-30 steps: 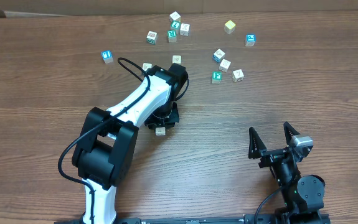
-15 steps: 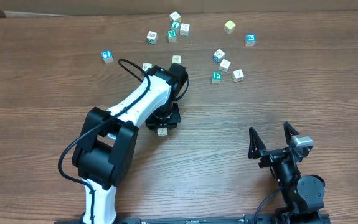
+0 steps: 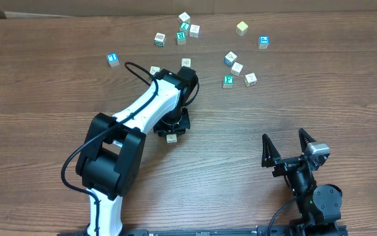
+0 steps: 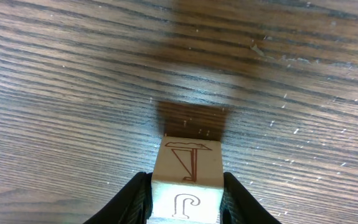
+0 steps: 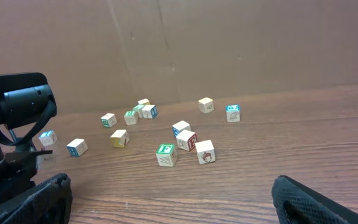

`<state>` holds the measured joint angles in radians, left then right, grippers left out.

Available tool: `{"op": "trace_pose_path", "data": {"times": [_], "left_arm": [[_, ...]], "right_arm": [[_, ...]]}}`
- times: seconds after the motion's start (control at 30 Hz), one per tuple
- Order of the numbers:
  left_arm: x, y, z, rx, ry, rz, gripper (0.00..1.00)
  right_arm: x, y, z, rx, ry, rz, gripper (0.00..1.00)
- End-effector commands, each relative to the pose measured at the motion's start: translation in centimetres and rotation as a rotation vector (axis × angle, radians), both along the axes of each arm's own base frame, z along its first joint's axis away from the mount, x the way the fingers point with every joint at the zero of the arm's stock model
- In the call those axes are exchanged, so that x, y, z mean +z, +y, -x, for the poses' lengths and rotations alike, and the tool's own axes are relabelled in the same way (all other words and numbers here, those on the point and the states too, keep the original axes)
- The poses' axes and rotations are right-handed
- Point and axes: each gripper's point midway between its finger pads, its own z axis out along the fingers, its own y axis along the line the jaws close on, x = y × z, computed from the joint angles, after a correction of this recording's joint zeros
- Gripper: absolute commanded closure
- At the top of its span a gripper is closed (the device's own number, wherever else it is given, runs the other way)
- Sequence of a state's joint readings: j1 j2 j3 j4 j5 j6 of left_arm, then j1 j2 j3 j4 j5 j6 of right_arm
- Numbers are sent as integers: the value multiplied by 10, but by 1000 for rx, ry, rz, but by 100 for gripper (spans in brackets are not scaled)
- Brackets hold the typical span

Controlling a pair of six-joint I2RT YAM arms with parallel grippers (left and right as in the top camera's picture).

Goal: Form a circle
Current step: 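Lower the block onto the table and open the left gripper, then move the left gripper to a block with red U and grasp it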

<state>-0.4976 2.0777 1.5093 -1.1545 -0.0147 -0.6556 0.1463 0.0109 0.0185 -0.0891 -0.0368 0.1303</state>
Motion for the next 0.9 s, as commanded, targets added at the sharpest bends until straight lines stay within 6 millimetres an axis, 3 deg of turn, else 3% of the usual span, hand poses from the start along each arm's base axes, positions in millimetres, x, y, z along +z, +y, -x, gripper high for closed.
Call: {"op": "trace_pose_path", "data": {"times": [0.0,0.07,0.37,0.6,0.7,0.83,0.87], "left_arm": [[2,1,1,-6,-7,2,67],[3,3,0,-8,-12,-13,65],[3,4,0,-29,-9,-11,24],[12,2,-7,-67,-13,18,19],[37,1,-25,-51,-50,39,18],[91,-3,-60,-34,-158,95,16],[126,-7,-79,-26,-243,130,18]], "right_arm": [[-2,0,0,-5,-5,4,0],[-2,0,0,-5,-5,4,0],[-2,-1,0,-5,-5,4,0],[-2,0,0,-5,-5,4,0],[-2,-1,0,-5,-5,4,0],[-2,-1,0,-5,-5,4,0],[-2,-1,0,-5,-5,4,0]]}}
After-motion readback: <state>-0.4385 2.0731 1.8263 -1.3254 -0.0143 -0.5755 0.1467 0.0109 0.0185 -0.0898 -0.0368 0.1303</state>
